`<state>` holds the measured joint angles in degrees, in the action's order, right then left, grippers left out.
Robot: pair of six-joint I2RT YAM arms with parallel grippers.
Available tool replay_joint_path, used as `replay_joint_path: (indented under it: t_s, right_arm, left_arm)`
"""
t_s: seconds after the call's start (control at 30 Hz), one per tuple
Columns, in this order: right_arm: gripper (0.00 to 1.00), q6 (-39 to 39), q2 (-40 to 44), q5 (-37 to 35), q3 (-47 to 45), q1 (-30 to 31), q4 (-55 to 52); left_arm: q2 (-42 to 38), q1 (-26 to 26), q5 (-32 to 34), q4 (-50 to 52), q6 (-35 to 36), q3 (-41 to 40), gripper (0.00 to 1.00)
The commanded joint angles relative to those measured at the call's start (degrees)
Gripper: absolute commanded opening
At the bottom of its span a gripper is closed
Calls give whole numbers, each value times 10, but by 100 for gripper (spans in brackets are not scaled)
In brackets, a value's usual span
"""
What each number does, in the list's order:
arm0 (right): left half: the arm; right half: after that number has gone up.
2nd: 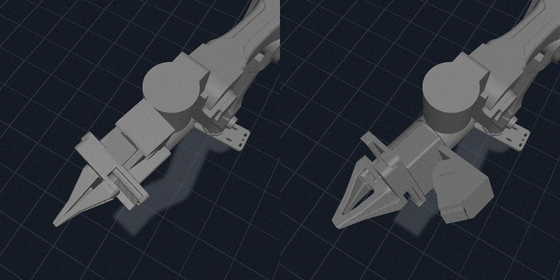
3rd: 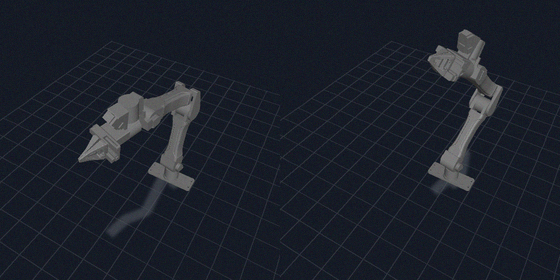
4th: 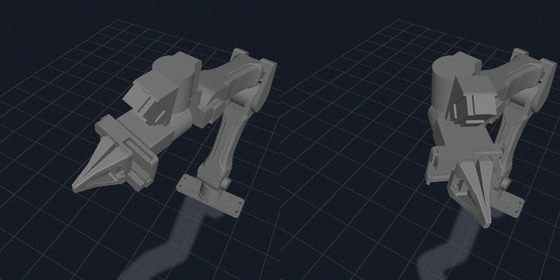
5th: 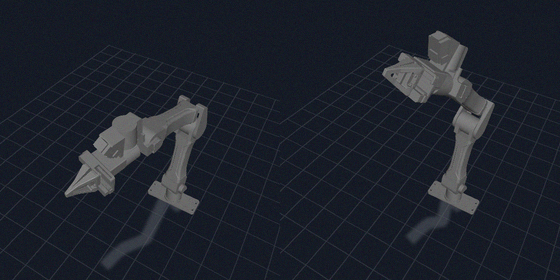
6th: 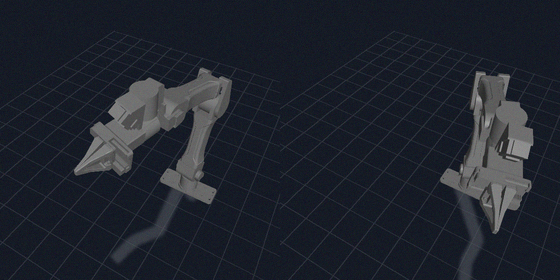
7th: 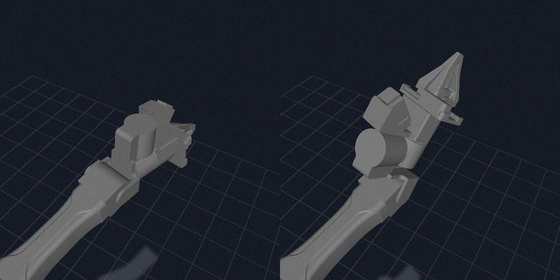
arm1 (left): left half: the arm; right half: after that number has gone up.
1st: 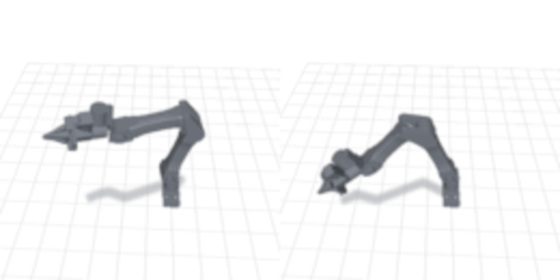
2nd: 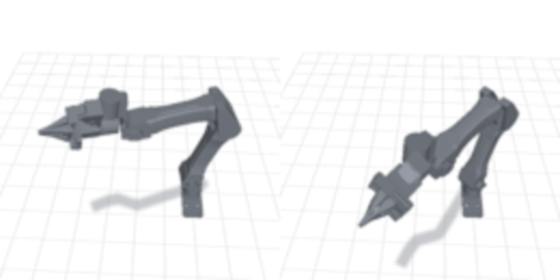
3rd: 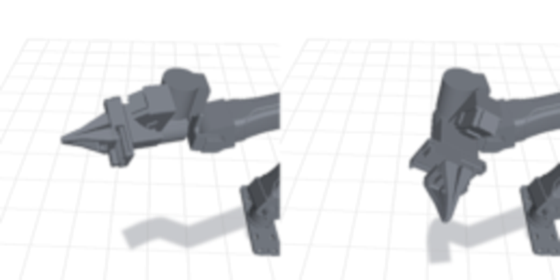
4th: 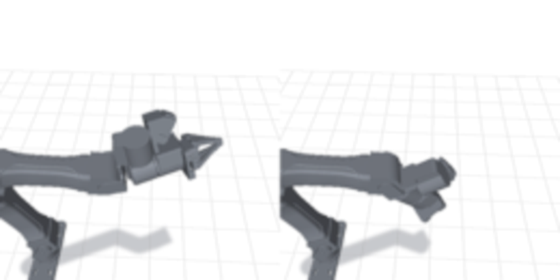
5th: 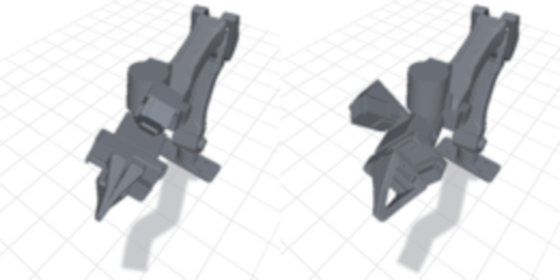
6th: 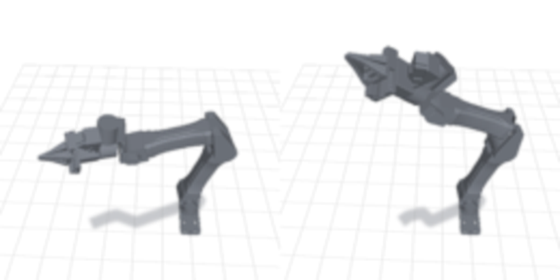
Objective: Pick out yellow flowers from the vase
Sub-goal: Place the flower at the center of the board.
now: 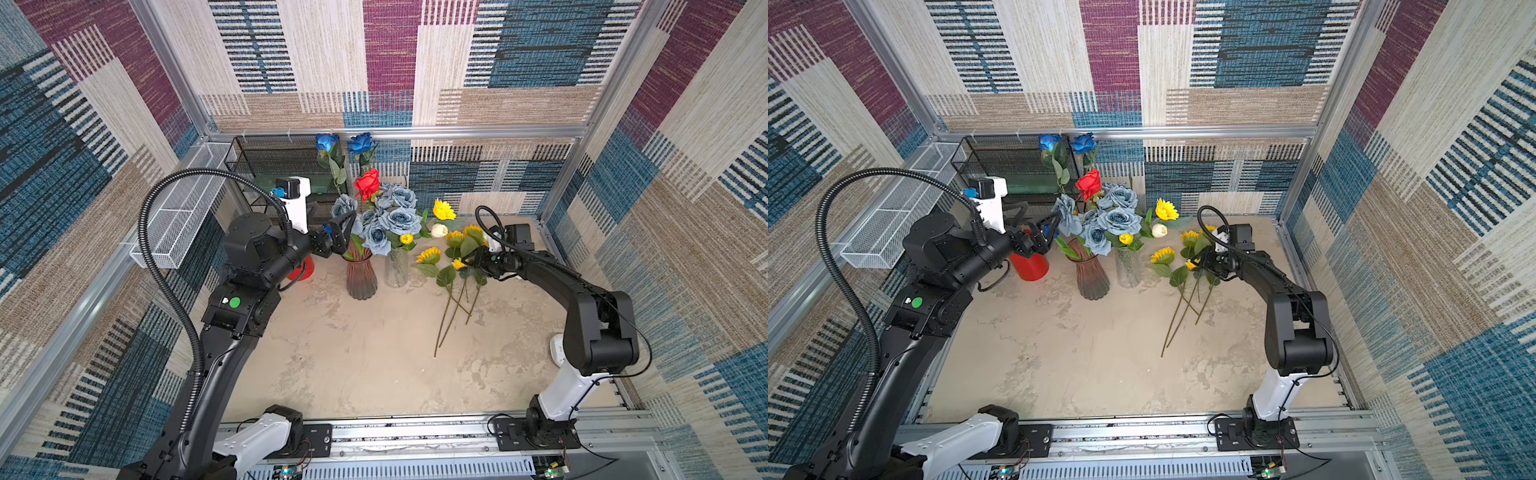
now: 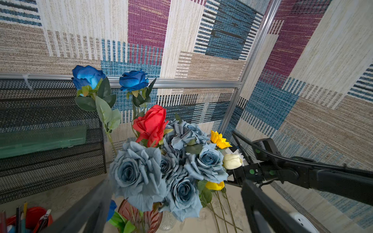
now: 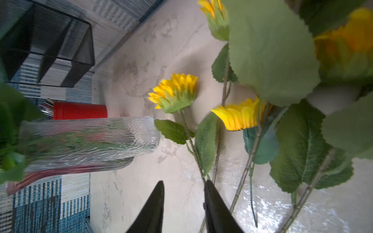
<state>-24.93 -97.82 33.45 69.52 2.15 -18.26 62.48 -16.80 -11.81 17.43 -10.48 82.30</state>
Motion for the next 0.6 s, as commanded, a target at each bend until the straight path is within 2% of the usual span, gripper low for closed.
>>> replay_joint_path:
  t_s: [0.0, 0.13, 0.17, 0.37, 0.43, 0.47, 0.5, 0.57]
  right_arm:
    - [42, -31, 44, 8, -14, -4, 69]
    - [43, -51, 100, 4, -39, -18, 109]
    - [44, -53, 111, 5, -41, -20, 114]
    - [47, -53, 155, 12, -44, -22, 130]
    - [48, -50, 175, 6, -52, -19, 140]
    - [49, -48, 185, -1, -55, -18, 142]
    - [49, -47, 193, -7, -59, -18, 143]
    - [50, -46, 204, -10, -61, -20, 145]
  left_arm:
    - [0, 7, 76, 16, -13, -2, 99]
    - [0, 15, 181, 35, -31, -12, 99]
    - [2, 24, 184, 37, -38, -12, 99]
    - [26, 41, 129, 28, -63, -8, 98]
    - [27, 41, 79, 10, -59, -15, 96]
    - [25, 40, 18, -10, -49, -22, 96]
    - [23, 31, -32, -35, -36, -32, 95]
    - [25, -26, -34, -41, 12, -35, 96]
